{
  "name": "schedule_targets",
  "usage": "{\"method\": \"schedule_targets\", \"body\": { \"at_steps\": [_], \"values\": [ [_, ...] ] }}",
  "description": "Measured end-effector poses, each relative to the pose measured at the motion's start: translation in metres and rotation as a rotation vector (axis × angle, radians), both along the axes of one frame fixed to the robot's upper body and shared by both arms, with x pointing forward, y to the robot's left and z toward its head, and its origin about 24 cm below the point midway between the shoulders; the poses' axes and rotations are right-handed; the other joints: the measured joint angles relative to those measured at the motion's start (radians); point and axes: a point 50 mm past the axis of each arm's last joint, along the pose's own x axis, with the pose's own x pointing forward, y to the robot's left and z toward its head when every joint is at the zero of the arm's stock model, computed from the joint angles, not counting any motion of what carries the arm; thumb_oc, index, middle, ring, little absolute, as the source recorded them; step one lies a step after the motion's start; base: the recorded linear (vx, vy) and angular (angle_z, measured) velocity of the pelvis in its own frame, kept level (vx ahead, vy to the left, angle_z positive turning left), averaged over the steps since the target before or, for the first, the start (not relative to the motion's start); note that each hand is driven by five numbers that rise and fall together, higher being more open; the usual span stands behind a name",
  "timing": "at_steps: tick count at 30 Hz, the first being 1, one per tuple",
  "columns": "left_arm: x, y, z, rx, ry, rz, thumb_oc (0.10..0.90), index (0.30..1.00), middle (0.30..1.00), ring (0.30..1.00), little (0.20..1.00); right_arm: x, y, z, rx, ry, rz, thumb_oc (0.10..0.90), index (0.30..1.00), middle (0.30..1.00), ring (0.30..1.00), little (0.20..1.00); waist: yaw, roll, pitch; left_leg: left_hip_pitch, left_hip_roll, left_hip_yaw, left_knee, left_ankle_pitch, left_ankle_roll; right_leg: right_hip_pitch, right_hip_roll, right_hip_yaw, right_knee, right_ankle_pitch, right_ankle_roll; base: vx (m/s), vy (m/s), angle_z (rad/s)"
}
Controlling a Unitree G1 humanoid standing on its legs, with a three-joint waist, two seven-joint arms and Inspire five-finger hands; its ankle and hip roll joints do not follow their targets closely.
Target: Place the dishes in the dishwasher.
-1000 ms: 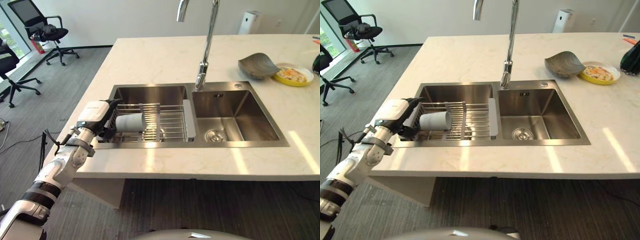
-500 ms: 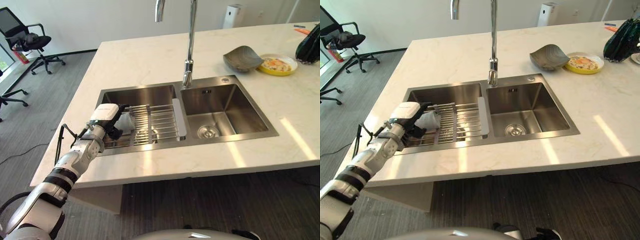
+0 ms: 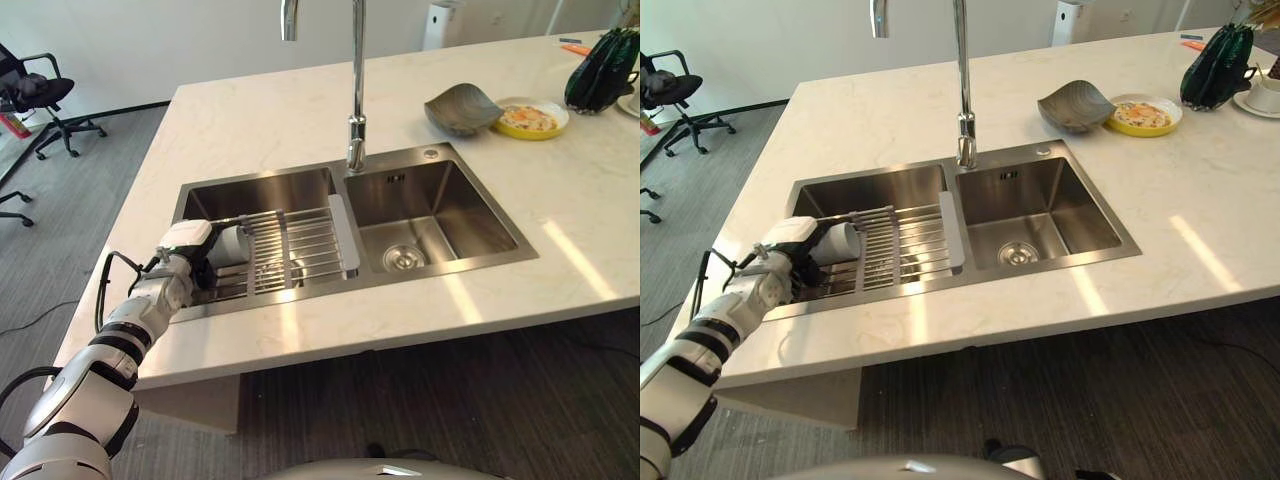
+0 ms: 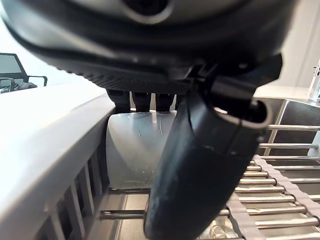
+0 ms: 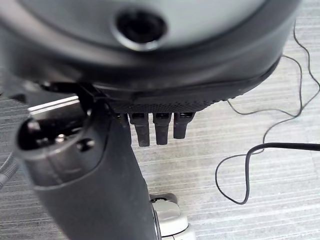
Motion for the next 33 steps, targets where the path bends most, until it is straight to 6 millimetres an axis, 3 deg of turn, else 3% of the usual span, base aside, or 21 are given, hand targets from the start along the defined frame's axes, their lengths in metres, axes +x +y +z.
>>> {"method": "schedule_targets", "body": {
  "at_steps": [7,12,14,18,19,22,23,27,29,30,31,32,33],
  "values": [
    [0.018,-0.015,0.010,-0.064,-0.026,0.040,0.400,0.300,0.300,0.300,0.300,0.015,0.006,0.001,0.027,-0.049,0.057,0.800,0.900,0.900,0.900,0.900,0.006,0.000,0.002,0.001,0.001,-0.002,0.000,0.000,0.000,0.004,0.001,-0.003,0.000,0.002,-0.001,-0.01,-0.004,0.00],
    [-0.015,-0.041,0.031,-0.329,-0.306,-0.101,0.400,0.300,0.300,0.300,0.300,0.020,0.013,0.001,0.041,-0.089,0.063,0.800,0.900,0.900,0.900,0.900,0.026,-0.029,0.030,0.000,0.001,-0.007,0.000,0.000,0.000,0.006,0.000,-0.010,0.000,0.005,-0.008,0.00,-0.011,0.03],
    [-0.020,-0.052,0.040,-0.410,-0.396,-0.131,0.400,0.300,0.300,0.300,0.300,0.018,0.015,0.000,0.038,-0.085,0.054,0.800,0.900,0.900,0.900,0.900,0.043,-0.042,0.039,0.000,0.000,-0.012,0.000,-0.001,0.001,0.005,0.000,-0.015,0.000,0.001,-0.005,0.01,-0.026,0.07],
    [-0.034,-0.038,0.062,-0.439,-0.554,-0.067,0.400,0.300,0.300,0.300,0.300,0.019,0.016,-0.001,0.028,-0.097,0.033,0.800,0.900,0.900,0.900,0.900,0.052,-0.050,0.043,-0.003,0.000,-0.012,0.000,-0.001,0.001,0.005,-0.001,-0.016,-0.001,0.002,-0.005,0.00,-0.032,0.02],
    [-0.047,-0.034,0.080,-0.506,-0.742,-0.020,0.400,0.300,0.300,0.300,0.300,0.017,0.019,-0.002,0.025,-0.097,0.015,0.800,0.900,0.900,0.900,0.900,0.067,-0.050,0.044,0.000,-0.001,-0.019,0.000,-0.001,0.002,0.013,-0.001,-0.025,0.000,0.001,-0.005,-0.04,-0.043,0.09],
    [-0.077,-0.017,0.092,-0.627,-0.952,0.091,0.400,0.300,0.300,0.300,0.300,0.014,0.022,-0.003,0.024,-0.092,0.022,0.800,0.900,0.900,0.900,0.900,0.090,-0.043,0.043,0.007,-0.002,-0.030,0.000,-0.001,0.001,0.024,-0.002,-0.033,0.000,-0.003,-0.006,-0.04,-0.049,0.09],
    [-0.095,-0.007,0.090,-0.656,-1.006,0.142,0.400,0.300,0.300,0.300,0.300,0.014,0.022,-0.003,0.021,-0.091,0.027,0.800,0.900,0.900,0.900,0.900,0.084,-0.035,0.042,0.011,-0.003,-0.032,0.000,-0.004,-0.002,0.022,-0.003,-0.029,-0.002,-0.004,-0.006,-0.10,-0.053,0.12],
    [-0.130,0.001,0.047,-0.887,-0.955,0.327,0.400,0.300,0.300,0.300,0.300,0.013,0.014,0.000,-0.015,-0.072,0.072,0.800,0.900,0.900,0.900,0.900,0.186,0.002,0.049,-0.057,-0.013,-0.097,0.062,0.001,-0.012,0.007,-0.017,-0.075,0.000,-0.009,-0.002,-0.16,-0.047,0.34],
    [-0.142,0.004,0.015,-0.918,-0.844,0.448,0.400,0.300,0.300,0.300,0.300,0.014,0.011,0.000,-0.028,-0.069,0.086,0.800,0.900,0.900,0.900,0.900,0.240,-0.002,0.062,-0.081,-0.025,-0.142,0.051,0.034,-0.056,0.006,-0.042,-0.144,0.003,0.003,-0.026,-0.34,-0.054,0.87],
    [-0.146,-0.001,0.003,-0.966,-0.812,0.496,0.400,0.300,0.300,0.300,0.300,0.007,0.008,0.001,-0.038,-0.061,0.077,0.800,0.900,0.900,0.900,0.900,0.272,0.006,0.062,-0.109,-0.033,-0.219,0.058,0.070,-0.081,-0.009,-0.039,-0.225,0.017,-0.002,-0.023,-0.36,-0.100,1.56],
    [-0.145,-0.010,-0.002,-1.014,-0.799,0.504,0.400,0.300,0.300,0.300,0.300,0.004,0.008,0.001,-0.041,-0.072,0.048,0.800,0.900,0.900,0.900,0.900,0.286,0.008,0.068,-0.167,-0.058,-0.328,0.049,0.119,-0.155,-0.042,-0.055,-0.306,0.039,-0.027,-0.017,-0.34,-0.113,2.17],
    [-0.143,-0.015,-0.001,-1.036,-0.794,0.484,0.400,0.300,0.300,0.300,0.300,0.006,0.005,0.003,-0.048,-0.086,0.032,0.800,0.900,0.900,0.900,0.900,0.296,-0.015,0.082,-0.191,-0.067,-0.420,-0.011,0.200,-0.238,-0.075,-0.087,-0.375,0.051,-0.022,-0.043,-0.24,-0.079,1.84],
    [-0.143,-0.015,-0.001,-1.036,-0.794,0.484,0.400,0.300,0.300,0.300,0.300,0.006,0.005,0.003,-0.048,-0.086,0.032,0.800,0.900,0.900,0.900,0.900,0.296,-0.015,0.082,-0.191,-0.067,-0.420,-0.011,0.200,-0.238,-0.075,-0.087,-0.375,0.051,-0.022,-0.043,-0.27,-0.069,1.62]
  ]
}}
